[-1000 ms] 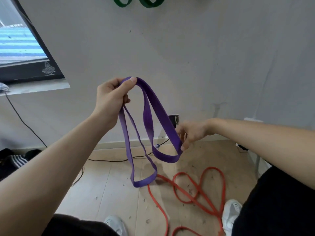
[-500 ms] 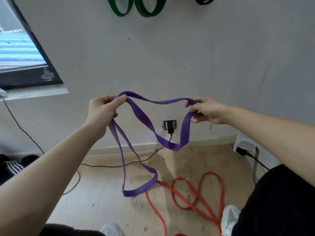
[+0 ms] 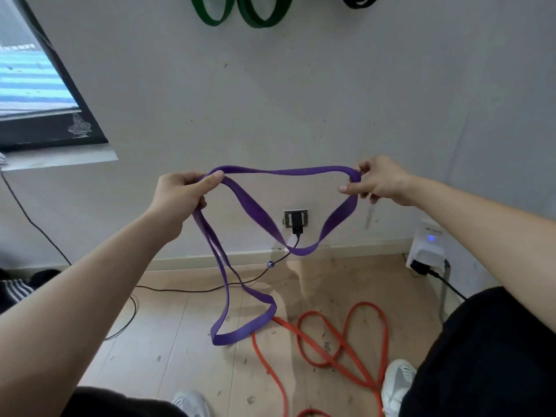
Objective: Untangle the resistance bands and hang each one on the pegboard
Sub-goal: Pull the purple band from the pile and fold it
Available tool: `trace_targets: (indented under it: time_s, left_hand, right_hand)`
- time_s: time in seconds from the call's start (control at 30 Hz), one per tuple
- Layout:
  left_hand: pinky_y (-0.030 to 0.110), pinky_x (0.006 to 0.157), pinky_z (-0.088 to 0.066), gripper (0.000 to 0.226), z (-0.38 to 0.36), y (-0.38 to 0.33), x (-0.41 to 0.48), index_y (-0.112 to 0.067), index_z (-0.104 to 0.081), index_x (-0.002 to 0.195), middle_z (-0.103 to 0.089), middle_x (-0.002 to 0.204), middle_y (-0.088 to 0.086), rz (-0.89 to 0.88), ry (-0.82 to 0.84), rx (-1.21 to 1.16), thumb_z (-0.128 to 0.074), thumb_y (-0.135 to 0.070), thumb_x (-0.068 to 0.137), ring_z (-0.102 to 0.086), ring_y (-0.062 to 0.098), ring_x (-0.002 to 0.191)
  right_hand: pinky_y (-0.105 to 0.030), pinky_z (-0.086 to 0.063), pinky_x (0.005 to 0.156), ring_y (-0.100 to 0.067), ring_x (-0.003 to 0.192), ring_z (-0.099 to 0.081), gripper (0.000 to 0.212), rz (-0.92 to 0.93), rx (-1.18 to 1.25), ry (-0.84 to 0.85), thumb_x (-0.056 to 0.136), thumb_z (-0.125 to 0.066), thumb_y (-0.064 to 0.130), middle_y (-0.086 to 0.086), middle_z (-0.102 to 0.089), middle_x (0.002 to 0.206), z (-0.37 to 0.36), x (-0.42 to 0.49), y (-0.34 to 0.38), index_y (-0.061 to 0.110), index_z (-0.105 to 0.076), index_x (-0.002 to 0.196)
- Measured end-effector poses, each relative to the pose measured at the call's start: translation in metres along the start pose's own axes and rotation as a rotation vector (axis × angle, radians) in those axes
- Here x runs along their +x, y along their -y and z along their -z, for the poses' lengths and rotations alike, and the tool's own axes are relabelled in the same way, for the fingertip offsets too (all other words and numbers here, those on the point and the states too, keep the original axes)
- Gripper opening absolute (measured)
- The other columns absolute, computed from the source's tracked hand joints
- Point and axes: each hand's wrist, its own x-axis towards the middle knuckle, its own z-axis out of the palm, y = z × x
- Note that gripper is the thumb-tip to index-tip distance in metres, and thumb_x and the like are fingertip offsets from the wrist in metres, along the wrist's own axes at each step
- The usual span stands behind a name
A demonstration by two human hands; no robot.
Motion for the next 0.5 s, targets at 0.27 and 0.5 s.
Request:
trace_targets:
  time_s: [0.27,0.5]
  left_hand:
    - [0.033,0.072,-0.052,0.026,0.001,0.0,0.0,-0.016,-0.076,0.09,-0.052,0.074,0.001,0.025,-0.004,-0.001,-0.08,-0.041,0.083,-0.048,0.017,0.062]
    - [0.032,0.071,-0.05,0.02,0.002,0.0,-0.005,-0.018,-0.076,0.086,-0.056,0.075,0.001,0.019,0.016,0.032,-0.08,-0.037,0.084,-0.049,0.018,0.067]
  right_hand:
    - [-0.028,-0.046,0.058,-0.02,0.058,-0.064,0.065,-0.047,-0.655,-0.045,0.057,-0.075,0.077,-0.001,-0.066,0.057,0.012,0.002,0.002,0.014,-0.067,0.07]
    - [-0.033,-0.054,0.061,-0.022,0.065,-0.068,0.045,-0.118,-0.732,0.162,0.067,-0.086,0.046,-0.008,-0.071,0.075,0.019,0.004,-0.008,0.014,-0.063,0.088]
